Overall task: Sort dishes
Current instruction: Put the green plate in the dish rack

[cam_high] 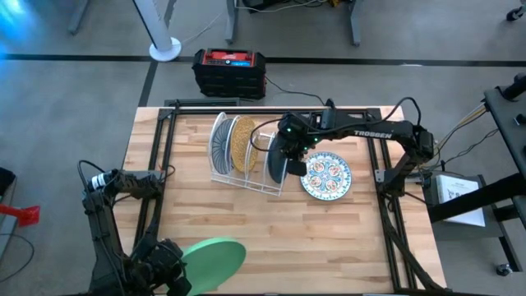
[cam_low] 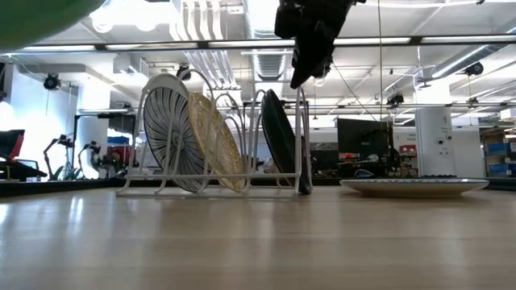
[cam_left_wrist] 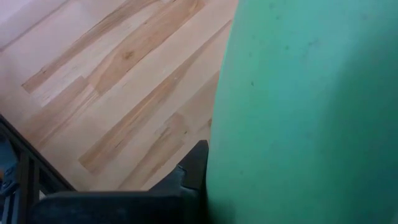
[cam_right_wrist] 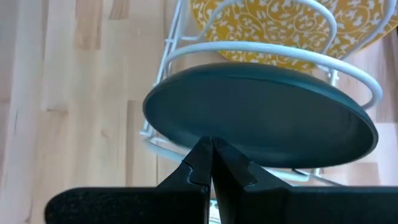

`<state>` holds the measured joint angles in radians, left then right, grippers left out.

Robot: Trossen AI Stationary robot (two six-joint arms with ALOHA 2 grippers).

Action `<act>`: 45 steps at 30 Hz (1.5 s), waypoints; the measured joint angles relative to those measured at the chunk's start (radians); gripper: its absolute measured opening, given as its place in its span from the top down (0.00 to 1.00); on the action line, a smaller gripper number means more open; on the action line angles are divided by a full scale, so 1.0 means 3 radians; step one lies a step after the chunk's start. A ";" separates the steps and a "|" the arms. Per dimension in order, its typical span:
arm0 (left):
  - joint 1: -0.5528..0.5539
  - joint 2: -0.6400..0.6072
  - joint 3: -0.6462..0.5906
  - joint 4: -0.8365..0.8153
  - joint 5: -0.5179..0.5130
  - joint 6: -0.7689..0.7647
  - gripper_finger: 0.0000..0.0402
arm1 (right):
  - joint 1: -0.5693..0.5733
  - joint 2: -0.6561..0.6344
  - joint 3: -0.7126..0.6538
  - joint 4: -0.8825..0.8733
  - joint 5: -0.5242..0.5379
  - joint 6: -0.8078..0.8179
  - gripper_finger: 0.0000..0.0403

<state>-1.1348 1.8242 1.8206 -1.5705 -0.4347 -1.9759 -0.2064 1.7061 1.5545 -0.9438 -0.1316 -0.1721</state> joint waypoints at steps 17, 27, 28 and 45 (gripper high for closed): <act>-0.0001 0.0016 0.0000 0.0003 0.0001 -0.0013 0.89 | -0.0019 -0.0011 -0.0002 -0.0259 0.0507 -0.0198 1.00; 0.0002 0.0016 0.0000 0.0002 0.0000 -0.0013 0.89 | -0.0143 -0.0004 -0.0023 -0.0305 0.0706 -0.0283 1.00; 0.0002 0.0016 0.0000 0.0000 -0.0001 -0.0013 0.89 | -0.0163 -0.0004 -0.0023 -0.0310 0.0716 -0.0295 1.00; 0.0099 0.0016 0.0000 -0.0002 -0.0177 -0.0008 0.89 | -0.0228 -0.0319 0.0030 -0.0289 0.0726 -0.0306 1.00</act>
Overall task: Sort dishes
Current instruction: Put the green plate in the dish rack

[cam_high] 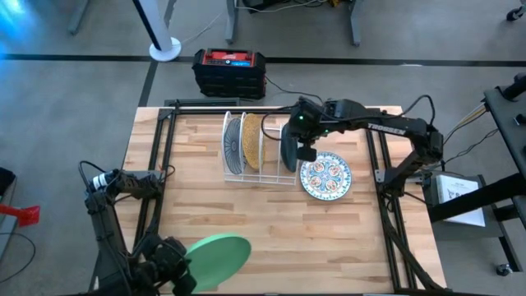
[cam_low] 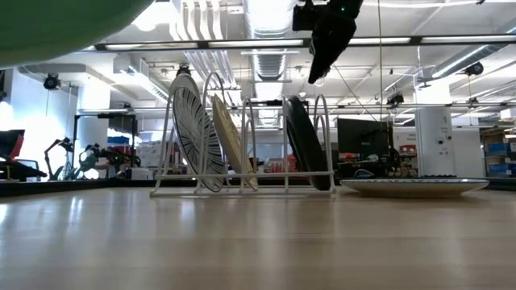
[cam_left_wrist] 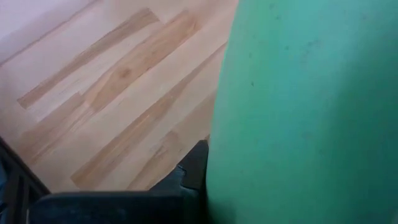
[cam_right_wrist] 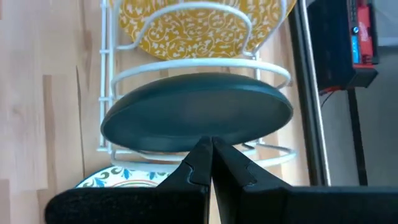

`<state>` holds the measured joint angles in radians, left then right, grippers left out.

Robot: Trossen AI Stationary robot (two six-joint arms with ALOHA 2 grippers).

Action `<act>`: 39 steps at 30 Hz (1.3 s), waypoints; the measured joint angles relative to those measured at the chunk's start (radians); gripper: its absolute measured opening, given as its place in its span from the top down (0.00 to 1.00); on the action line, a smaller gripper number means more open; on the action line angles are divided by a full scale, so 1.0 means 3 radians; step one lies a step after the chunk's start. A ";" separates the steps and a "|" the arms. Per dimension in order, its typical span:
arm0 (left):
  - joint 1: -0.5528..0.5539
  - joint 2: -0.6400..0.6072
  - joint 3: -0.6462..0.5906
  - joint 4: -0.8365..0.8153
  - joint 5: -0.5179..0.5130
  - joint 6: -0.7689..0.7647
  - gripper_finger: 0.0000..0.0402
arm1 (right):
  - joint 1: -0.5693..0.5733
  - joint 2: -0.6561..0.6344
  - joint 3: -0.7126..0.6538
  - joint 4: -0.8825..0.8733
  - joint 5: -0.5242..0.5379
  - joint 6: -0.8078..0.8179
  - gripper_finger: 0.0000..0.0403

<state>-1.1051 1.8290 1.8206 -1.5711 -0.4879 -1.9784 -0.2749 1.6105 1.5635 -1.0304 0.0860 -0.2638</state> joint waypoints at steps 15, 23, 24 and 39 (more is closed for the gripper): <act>0.0424 -0.0094 0.0001 -0.0002 -0.1329 0.1576 0.90 | -0.0121 -0.0131 -0.0009 0.0809 -0.0134 -0.0302 1.00; 0.0524 -0.0146 0.0001 0.0000 -0.2705 0.3260 0.90 | -0.0495 -0.0466 -0.0009 0.1059 -0.0117 -0.0443 1.00; 0.0542 -0.0157 0.0001 0.0000 -0.2951 0.3418 0.90 | -0.0549 -0.0536 -0.0012 0.1055 -0.0132 -0.0427 1.00; 0.1957 -0.1020 -0.0004 0.0000 -0.3609 0.4211 0.90 | -0.0680 -0.1447 -0.1209 0.2093 -0.0811 -0.0010 1.00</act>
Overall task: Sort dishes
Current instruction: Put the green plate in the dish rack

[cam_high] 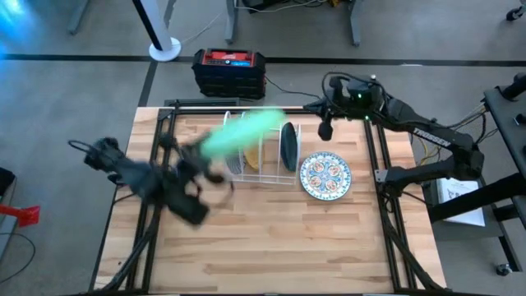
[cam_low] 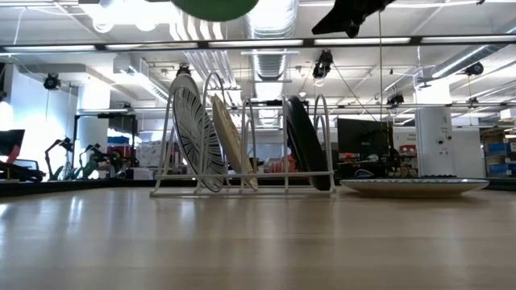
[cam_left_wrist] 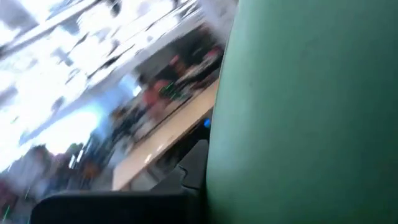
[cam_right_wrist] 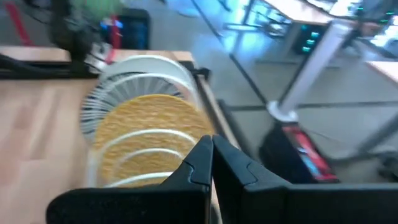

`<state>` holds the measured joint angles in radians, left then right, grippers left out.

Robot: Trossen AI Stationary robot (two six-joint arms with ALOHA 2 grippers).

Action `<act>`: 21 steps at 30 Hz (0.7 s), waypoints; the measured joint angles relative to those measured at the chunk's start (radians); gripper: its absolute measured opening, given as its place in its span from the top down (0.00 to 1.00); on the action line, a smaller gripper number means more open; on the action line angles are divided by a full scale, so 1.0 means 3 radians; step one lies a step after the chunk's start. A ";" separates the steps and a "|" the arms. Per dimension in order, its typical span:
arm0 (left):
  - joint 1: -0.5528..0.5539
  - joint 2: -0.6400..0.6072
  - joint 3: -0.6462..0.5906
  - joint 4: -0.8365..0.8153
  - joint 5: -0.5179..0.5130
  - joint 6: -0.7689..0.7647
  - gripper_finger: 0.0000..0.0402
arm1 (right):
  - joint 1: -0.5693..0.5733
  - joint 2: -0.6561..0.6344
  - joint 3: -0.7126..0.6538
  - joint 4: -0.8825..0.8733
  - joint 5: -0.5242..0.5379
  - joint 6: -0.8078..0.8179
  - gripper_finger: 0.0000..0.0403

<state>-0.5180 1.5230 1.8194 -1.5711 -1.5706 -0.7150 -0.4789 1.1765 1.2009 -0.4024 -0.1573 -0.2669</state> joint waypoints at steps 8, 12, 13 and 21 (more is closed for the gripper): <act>0.0765 -0.0764 0.0056 0.0028 0.1018 -0.0542 0.90 | 0.0190 -0.0145 -0.1017 0.1209 -0.0443 0.0199 1.00; 0.0784 -0.0888 -0.0001 0.0025 0.1066 -0.0542 0.90 | 0.0373 -0.0022 -0.1466 0.2353 -0.0438 0.0146 1.00; 0.0784 -0.0907 -0.0001 0.0025 0.1067 -0.0546 0.90 | 0.0419 0.0038 -0.1534 0.2599 -0.0438 0.0134 1.00; 0.0784 -0.0871 -0.0051 0.0003 0.1003 -0.0582 0.90 | 0.0761 0.0576 -0.1630 0.3296 -0.0003 0.0271 1.00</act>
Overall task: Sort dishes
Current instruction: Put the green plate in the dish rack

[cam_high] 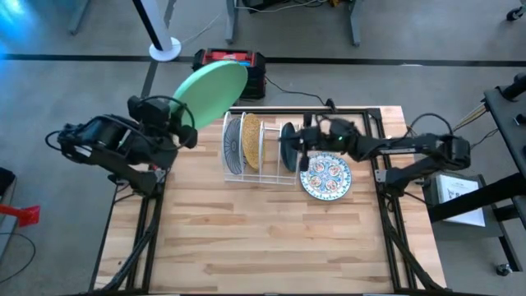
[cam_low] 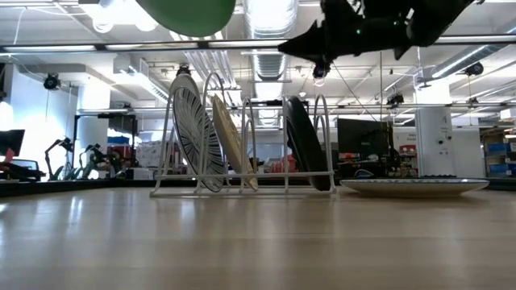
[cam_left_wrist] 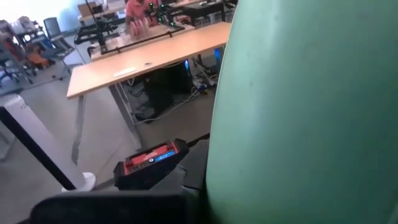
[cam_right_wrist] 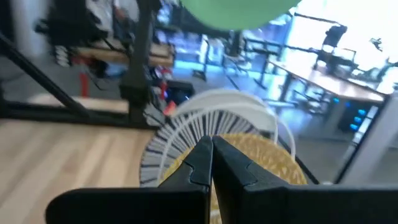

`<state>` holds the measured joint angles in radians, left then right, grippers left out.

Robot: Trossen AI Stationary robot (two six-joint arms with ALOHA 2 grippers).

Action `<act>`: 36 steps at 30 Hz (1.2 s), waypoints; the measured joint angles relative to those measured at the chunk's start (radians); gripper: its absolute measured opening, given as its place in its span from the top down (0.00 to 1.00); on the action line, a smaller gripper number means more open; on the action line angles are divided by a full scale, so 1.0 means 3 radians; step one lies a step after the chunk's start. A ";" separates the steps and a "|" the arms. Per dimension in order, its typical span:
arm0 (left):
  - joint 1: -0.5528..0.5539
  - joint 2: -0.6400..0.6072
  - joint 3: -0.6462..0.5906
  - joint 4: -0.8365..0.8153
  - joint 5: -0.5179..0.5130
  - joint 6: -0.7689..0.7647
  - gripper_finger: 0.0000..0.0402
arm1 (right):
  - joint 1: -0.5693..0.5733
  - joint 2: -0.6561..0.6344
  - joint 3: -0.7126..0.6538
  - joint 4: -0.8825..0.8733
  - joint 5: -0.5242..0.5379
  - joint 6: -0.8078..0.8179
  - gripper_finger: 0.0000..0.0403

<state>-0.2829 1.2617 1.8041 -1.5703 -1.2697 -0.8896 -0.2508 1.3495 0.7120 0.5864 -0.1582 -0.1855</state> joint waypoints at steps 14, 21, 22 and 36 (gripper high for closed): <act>-0.0386 -0.0238 -0.0980 -0.0004 -0.0061 -0.0923 0.90 | 0.0657 0.0192 -0.0001 -0.0024 0.1320 -0.0018 1.00; -0.0614 -0.0447 -0.1298 -0.0002 -0.0329 -0.1341 0.90 | 0.0662 0.0192 -0.0006 -0.0111 0.1276 0.0069 1.00; -0.0617 -0.0456 -0.1310 -0.0003 -0.0382 -0.1341 0.90 | 0.0662 0.0195 -0.0006 -0.0092 0.1209 0.0070 1.00; -0.0571 -0.0612 -0.1446 -0.0004 -0.0931 -0.0908 0.90 | 0.0851 0.0883 0.0297 0.0343 0.1060 0.0093 1.00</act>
<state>-0.4542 1.0782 1.3703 -1.5714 -1.5489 -1.1619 0.0046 1.6144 0.8011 0.6892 0.1599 -0.1575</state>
